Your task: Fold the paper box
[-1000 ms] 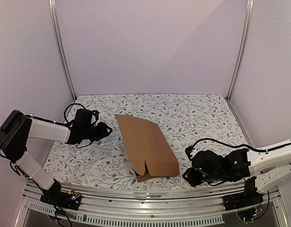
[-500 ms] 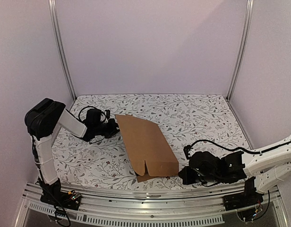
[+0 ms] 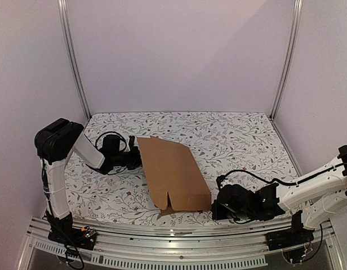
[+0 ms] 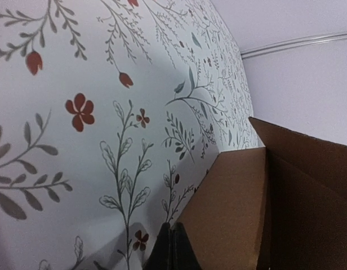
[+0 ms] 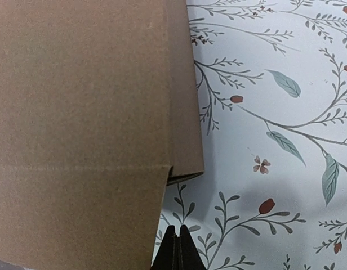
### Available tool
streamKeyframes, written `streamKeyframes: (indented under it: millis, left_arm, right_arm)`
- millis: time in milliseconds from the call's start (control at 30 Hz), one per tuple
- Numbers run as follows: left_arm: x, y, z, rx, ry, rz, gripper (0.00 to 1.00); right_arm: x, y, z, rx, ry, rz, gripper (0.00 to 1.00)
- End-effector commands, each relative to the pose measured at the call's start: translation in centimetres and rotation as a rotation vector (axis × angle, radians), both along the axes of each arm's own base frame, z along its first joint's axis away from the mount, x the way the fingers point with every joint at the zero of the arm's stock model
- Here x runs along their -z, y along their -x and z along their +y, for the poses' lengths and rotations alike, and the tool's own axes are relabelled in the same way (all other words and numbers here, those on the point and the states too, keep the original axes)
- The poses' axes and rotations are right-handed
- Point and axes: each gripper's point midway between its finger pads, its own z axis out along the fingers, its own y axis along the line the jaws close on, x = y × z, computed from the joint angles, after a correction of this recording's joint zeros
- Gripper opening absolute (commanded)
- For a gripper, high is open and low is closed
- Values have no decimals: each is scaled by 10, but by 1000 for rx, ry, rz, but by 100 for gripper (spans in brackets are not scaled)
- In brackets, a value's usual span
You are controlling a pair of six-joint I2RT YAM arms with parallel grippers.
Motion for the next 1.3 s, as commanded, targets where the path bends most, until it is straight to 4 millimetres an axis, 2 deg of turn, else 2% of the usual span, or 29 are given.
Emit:
streamKeyframes:
  millis: [0,333,467,633,967,1100,1267]
  left_arm:
    - [1,18,3,36,10,-10,0]
    - [13,54,15,21,25,17,0]
    - [15,60,15,25,27,16,0]
    - [15,66,17,25,34,17,0]
    - [17,86,27,-3,24,43,0]
    - [22,104,30,-8,14,70,0]
    - [24,129,22,20,5,88,0]
  right_arm:
    - [-12,-14,9,60,-37,-60,0]
    - [-15,-32,17,108,-153,-80,0]
    - [-17,-40,19,102,-171,-97,0]
    - [-8,-50,13,120,-166,-97,0]
    - [1,-94,-16,155,-151,-77,0]
    - [0,-116,-23,126,-141,-80,1]
    - [11,-139,-32,78,-141,-30,2]
